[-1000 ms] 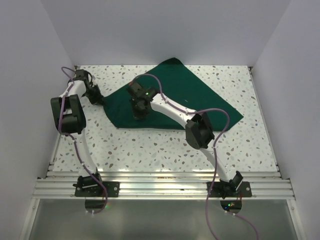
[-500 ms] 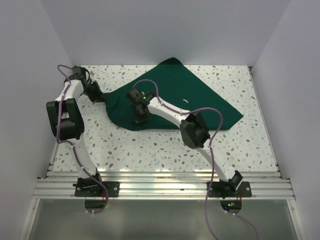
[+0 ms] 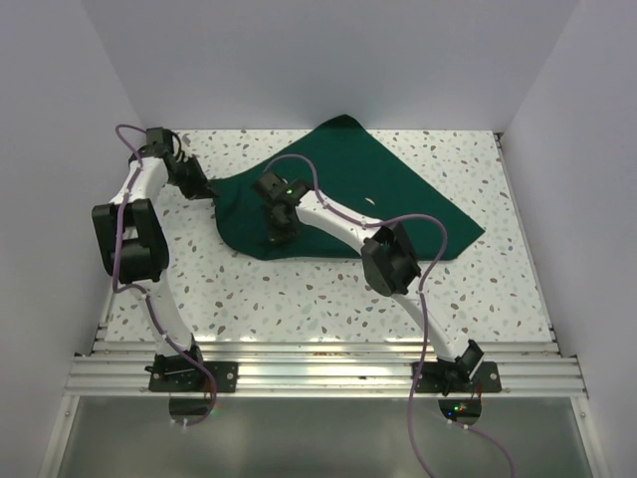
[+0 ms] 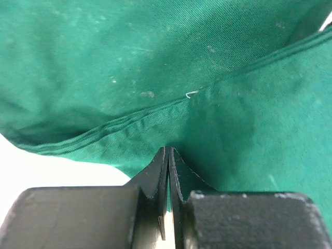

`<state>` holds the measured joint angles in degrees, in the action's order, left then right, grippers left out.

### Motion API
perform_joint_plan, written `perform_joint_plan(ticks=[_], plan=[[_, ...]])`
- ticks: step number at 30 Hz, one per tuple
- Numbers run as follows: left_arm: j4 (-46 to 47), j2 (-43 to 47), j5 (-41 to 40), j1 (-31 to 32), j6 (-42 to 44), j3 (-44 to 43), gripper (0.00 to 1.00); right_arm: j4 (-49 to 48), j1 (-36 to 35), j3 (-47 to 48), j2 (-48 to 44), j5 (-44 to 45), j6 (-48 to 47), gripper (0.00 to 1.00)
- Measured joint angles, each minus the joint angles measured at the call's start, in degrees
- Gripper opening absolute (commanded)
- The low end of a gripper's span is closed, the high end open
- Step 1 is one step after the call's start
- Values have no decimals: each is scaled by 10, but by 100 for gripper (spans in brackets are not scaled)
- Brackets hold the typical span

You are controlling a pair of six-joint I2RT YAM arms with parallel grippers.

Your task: Prepare the surgical pack

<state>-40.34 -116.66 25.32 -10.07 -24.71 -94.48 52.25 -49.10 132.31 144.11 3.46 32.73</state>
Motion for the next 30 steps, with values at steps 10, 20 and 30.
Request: perform_joint_plan(ticks=[10, 20, 30], plan=[[-3, 0, 1, 0, 0, -15, 0, -3, -6, -6, -19, 1, 1, 2], [1, 5, 22, 3, -19, -14, 0, -4, -8, -15, -5, 1, 1, 2], [14, 52, 43, 28, -60, -5, 0, -14, -7, -20, 3, -5, 0, 2]])
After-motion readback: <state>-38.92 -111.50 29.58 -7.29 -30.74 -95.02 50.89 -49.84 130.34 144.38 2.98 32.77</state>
